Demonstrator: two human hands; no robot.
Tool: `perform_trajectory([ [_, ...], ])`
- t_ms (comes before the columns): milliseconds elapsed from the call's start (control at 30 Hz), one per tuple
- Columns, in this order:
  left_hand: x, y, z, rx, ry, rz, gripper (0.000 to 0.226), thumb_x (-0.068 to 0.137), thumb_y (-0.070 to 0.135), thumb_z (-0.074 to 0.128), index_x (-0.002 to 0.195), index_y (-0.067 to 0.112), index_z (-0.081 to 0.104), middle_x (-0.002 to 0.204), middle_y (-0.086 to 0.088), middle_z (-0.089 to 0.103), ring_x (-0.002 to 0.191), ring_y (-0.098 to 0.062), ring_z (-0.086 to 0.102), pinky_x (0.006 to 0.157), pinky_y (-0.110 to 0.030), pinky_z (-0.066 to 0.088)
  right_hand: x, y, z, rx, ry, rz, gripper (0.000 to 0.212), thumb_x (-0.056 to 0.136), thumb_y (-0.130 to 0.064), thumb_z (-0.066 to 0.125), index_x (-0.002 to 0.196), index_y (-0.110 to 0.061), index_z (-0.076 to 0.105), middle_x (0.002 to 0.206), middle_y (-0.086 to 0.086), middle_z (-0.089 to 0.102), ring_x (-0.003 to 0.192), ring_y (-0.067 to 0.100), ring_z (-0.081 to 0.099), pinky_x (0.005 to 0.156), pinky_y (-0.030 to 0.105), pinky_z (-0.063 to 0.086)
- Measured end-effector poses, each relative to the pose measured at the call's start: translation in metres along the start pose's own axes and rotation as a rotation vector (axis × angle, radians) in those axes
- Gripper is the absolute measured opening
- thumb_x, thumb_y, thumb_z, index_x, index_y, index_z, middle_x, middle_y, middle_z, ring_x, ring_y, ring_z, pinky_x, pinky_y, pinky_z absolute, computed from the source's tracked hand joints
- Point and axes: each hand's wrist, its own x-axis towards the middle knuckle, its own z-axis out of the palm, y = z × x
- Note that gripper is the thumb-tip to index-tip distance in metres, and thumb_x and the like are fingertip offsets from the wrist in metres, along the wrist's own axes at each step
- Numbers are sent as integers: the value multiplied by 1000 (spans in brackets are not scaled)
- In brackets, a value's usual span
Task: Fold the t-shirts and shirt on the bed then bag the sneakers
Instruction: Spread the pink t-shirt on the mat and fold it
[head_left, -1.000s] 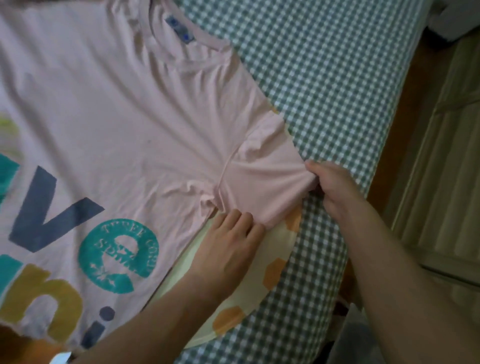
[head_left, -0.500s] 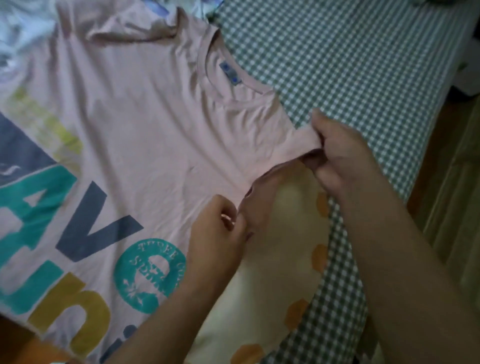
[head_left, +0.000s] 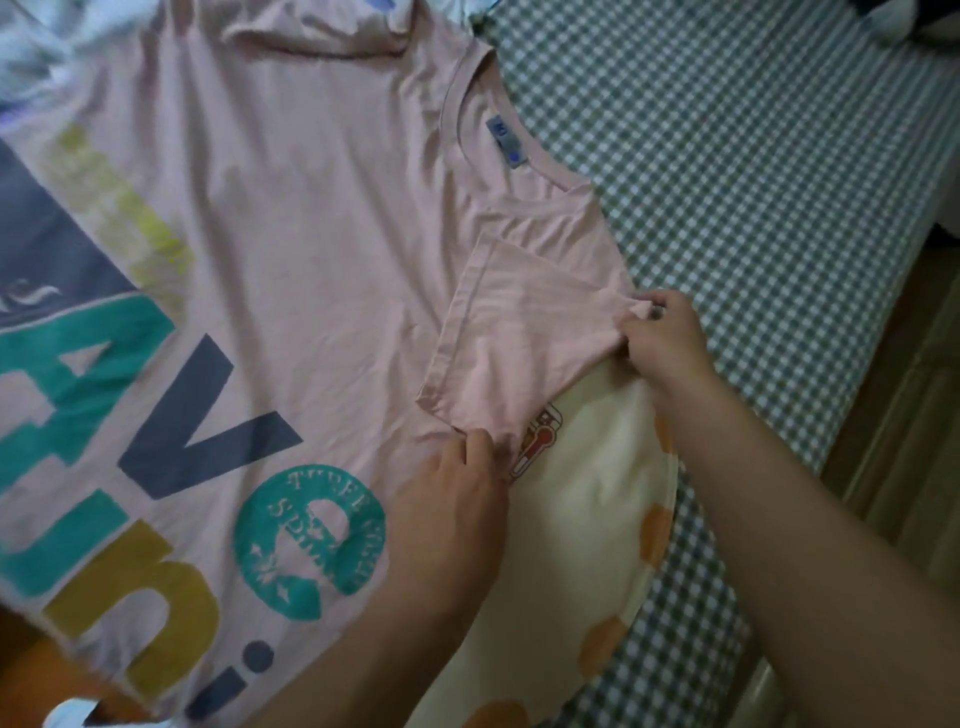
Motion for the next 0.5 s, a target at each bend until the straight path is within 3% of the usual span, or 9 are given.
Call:
perform_trajectory([
  [100,-2,-2,8,-41,-80,-47,15,96,21,54,94,25,41,93,-3,59,85,-33,61,66,-44,48,5,2,-7,-96,89,-72,22,90,-5,56,104,-21,60,110,0,63,97,19,61,78,25,48],
  [200,-10,1,11,-163,-171,-35,2,99,23,50,98,24,49,101,-2,60,94,-32,60,79,-46,49,6,13,-21,-136,136,-61,22,88,-6,54,102,-22,61,113,5,66,98,23,63,81,30,50],
  [300,-17,1,12,-130,-192,16,12,99,23,48,109,26,54,108,0,58,96,-30,62,78,-46,51,-4,21,-26,-344,160,-69,26,93,-8,51,112,-21,62,124,7,59,106,24,57,82,29,42],
  [367,-22,0,10,-44,-159,56,16,93,24,52,109,23,55,105,-3,54,89,-32,61,69,-47,52,-13,12,-20,-579,232,-216,33,96,-10,50,125,-21,59,136,7,46,121,27,46,94,33,39],
  [433,-36,-7,4,22,-108,82,17,81,29,55,96,21,54,93,-4,51,78,-31,55,59,-45,49,-18,-6,-8,-633,142,-468,45,94,-14,52,139,-20,52,145,5,42,132,27,37,110,40,35],
  [500,-62,-28,-2,75,-44,72,16,76,33,52,87,21,50,86,-5,49,74,-31,50,58,-42,44,-24,-27,9,-638,-102,-575,65,89,-13,52,152,-20,38,155,5,36,143,28,27,120,43,23],
])
